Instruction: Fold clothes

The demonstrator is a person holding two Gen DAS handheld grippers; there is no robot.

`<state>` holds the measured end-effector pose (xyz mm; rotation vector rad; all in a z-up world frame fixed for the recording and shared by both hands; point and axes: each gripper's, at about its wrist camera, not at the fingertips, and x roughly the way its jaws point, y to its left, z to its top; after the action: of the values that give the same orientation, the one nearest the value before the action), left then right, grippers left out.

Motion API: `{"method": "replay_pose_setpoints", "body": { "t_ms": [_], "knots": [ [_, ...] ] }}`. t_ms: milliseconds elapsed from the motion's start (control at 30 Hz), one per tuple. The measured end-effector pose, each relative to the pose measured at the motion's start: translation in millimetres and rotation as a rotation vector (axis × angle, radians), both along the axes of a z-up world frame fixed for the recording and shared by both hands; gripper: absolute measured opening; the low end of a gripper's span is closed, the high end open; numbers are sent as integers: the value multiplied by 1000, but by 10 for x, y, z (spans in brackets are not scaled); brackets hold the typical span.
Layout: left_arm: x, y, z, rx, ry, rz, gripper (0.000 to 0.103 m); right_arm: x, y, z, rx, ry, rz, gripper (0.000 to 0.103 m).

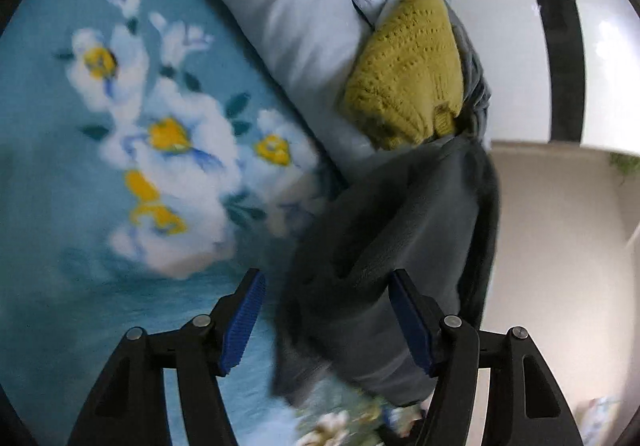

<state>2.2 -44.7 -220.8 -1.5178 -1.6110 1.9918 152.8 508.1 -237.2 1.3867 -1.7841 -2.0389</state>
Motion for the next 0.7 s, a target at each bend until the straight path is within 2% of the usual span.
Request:
{"method": "replay_pose_setpoints", "body": {
  "t_ms": [67,100,133,233,267,300,333,367,433,467,533,600,700],
  "knots": [
    [-72,68,-62,1,3,11,69,-93,-58,-40,24,19,-34,68],
    [-109,103,-92,-1,3,16,69,-118,-63,-69,22,23,-58,75],
    [-113,118,-106,1,2,24,69,-136,-63,-112,4,29,-85,76],
    [-109,152,-138,6,-1,50,67,-171,-57,-207,-43,30,-151,76],
    [-108,163,-148,7,-3,59,62,-183,-56,-209,-50,31,-168,76],
    [-108,173,-115,2,9,63,56,-200,-58,-197,-56,32,-180,72],
    [-113,186,-62,-18,14,60,44,-218,-60,-170,-58,37,-189,61],
    [-124,203,7,-49,15,52,32,-240,-60,-120,-47,38,-191,56],
    [-152,243,145,-101,21,31,21,-285,-59,-15,-24,39,-192,45],
    [-154,273,247,-130,33,17,18,-313,-59,60,-4,41,-178,43],
    [-154,333,457,-187,58,-13,16,-344,-45,235,28,56,-153,32],
    [-66,369,701,-194,109,-42,16,-330,-22,423,46,92,-134,26],
    [159,391,1033,-168,187,-74,15,-157,-22,689,51,163,-103,25]
  ]
}}
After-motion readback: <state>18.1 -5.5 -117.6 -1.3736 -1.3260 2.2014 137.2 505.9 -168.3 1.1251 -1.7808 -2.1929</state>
